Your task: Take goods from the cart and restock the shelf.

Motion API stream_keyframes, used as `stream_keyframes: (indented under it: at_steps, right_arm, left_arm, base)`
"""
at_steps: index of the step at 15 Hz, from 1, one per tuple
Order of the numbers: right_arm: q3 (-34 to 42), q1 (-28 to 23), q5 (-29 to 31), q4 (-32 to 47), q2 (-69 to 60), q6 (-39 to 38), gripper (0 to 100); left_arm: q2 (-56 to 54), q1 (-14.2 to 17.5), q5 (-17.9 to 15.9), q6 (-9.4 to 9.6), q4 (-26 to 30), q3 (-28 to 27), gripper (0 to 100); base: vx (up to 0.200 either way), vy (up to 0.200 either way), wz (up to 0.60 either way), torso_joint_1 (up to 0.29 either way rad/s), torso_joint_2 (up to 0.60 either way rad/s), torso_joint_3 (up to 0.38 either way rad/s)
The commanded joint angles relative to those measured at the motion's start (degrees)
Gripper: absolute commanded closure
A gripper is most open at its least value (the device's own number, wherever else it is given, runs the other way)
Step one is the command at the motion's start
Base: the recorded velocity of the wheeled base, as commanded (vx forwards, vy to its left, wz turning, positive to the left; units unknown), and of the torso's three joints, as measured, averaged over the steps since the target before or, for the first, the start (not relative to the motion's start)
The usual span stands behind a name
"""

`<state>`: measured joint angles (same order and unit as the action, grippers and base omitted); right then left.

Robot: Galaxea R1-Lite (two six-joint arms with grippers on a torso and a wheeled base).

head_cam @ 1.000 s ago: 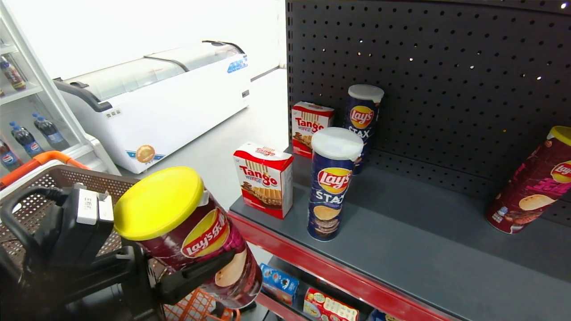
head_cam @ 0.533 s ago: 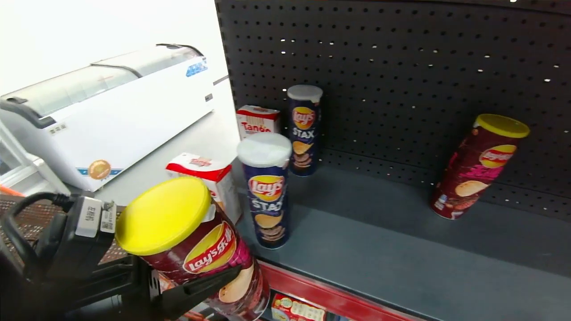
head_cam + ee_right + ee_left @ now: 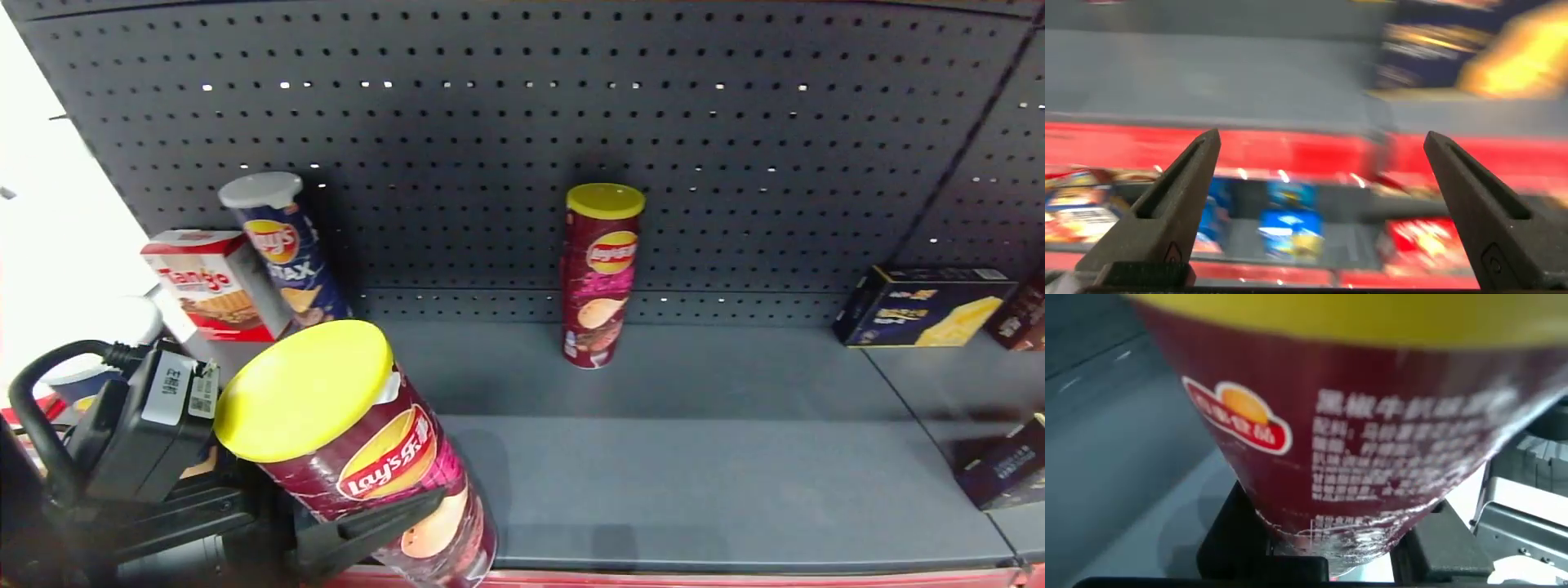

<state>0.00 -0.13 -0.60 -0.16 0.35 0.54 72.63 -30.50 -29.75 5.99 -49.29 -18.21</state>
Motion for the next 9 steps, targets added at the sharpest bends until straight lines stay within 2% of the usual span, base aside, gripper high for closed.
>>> stream_keyframes:
  at_steps: [1,9]
  right_arm:
    - [0.00,0.05,-0.02,-0.02,0.00,-0.01,0]
    - [0.00,-0.04,-0.02,-0.02,0.00,0.34,0]
  left_arm:
    - [-0.03,0.27,0.04,-0.01,-0.02,0.02,100]
    - [-3.46,0.62,0.74,-0.36,0.42,1.87,100]
  base:
    - [0.000,0.000,0.00,0.000,0.00,0.000]
    - [0.000,0.000,0.00,0.000,0.00,0.000]
